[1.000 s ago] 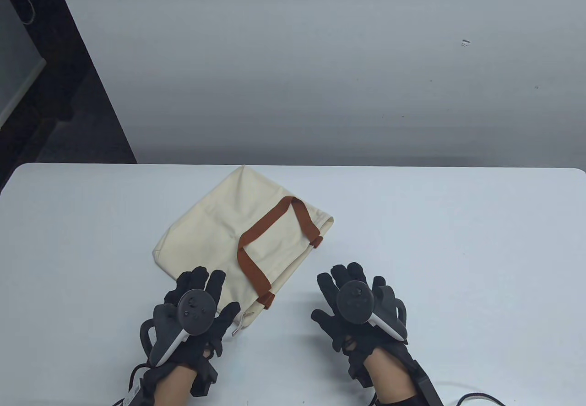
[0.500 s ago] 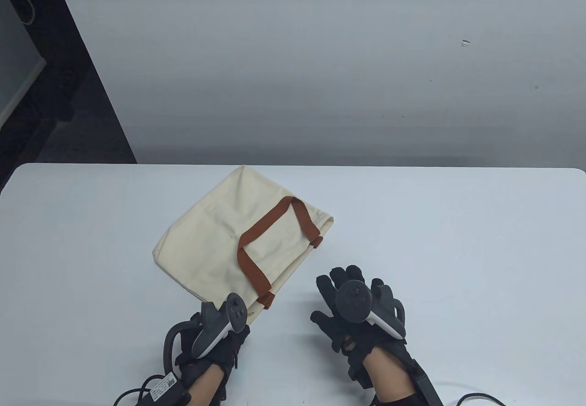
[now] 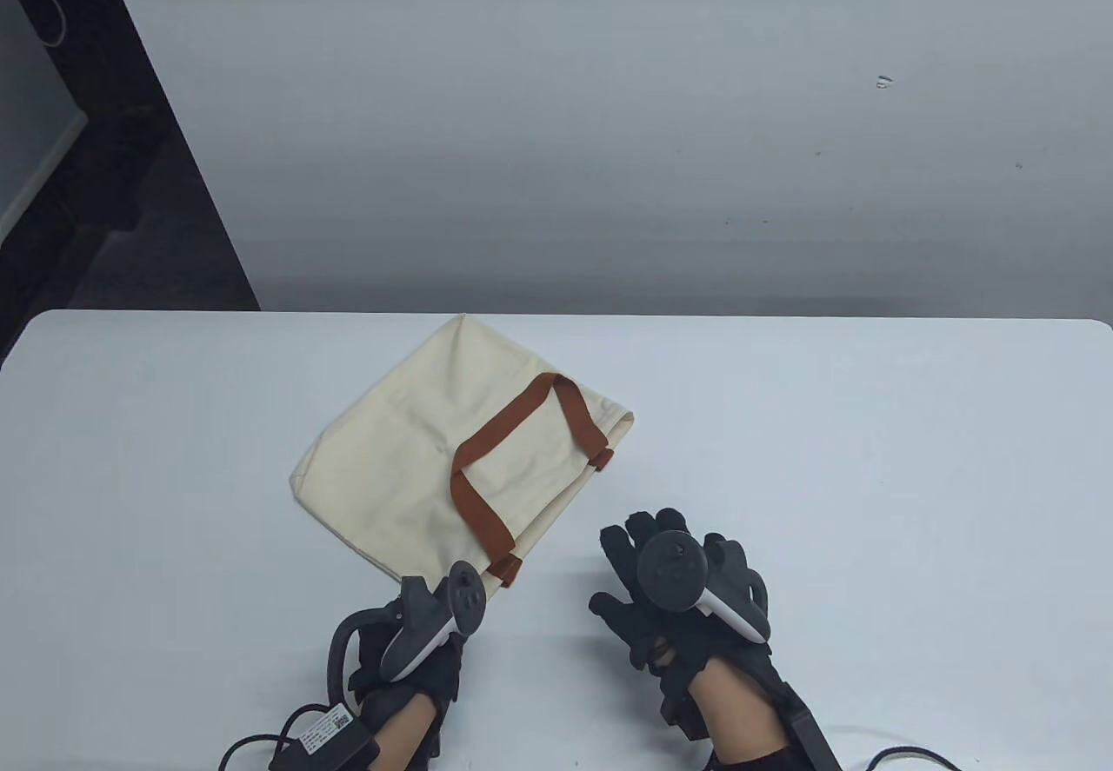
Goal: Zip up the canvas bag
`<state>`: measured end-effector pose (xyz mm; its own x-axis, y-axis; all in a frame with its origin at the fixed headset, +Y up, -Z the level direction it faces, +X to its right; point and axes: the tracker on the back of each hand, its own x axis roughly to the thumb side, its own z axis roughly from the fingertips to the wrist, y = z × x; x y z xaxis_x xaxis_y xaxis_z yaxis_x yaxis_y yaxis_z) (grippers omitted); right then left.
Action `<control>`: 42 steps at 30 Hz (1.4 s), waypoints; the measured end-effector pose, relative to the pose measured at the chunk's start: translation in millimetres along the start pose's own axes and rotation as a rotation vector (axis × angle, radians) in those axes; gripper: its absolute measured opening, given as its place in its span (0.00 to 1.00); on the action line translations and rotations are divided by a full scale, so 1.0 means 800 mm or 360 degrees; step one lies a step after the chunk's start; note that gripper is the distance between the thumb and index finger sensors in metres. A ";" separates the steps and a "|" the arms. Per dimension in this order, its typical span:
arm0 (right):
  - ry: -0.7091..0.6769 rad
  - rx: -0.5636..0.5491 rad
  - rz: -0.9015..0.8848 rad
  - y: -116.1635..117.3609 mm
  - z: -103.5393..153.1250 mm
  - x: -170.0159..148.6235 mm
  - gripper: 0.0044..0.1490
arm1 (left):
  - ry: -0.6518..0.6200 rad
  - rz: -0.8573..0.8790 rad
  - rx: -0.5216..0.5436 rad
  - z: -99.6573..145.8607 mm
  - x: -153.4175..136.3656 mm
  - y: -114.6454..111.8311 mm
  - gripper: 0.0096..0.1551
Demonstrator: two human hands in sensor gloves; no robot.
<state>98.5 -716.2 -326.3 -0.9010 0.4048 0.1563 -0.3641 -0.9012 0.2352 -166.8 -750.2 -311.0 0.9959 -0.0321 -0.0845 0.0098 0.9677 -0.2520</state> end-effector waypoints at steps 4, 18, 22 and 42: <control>0.0007 -0.0062 -0.0049 -0.008 0.003 -0.002 0.49 | -0.0119 0.0214 0.0045 0.007 -0.005 0.016 0.22; -0.0291 0.0273 -0.0336 0.041 -0.020 0.058 0.34 | -0.0423 0.0352 -0.0147 0.024 0.005 0.030 0.22; -0.0206 0.0394 -0.0342 0.062 -0.033 0.056 0.38 | -0.0494 0.0365 -0.0205 0.025 0.008 0.028 0.22; -0.0285 0.0554 -0.0487 0.085 -0.045 0.061 0.24 | -0.0634 0.0286 -0.0364 0.023 0.017 0.016 0.22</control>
<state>21.4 -763.4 -337.5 -0.6993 0.6904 0.1852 -0.4775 -0.6440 0.5977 -151.7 -733.8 -297.6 0.9374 0.2715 0.2182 -0.1406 0.8680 -0.4762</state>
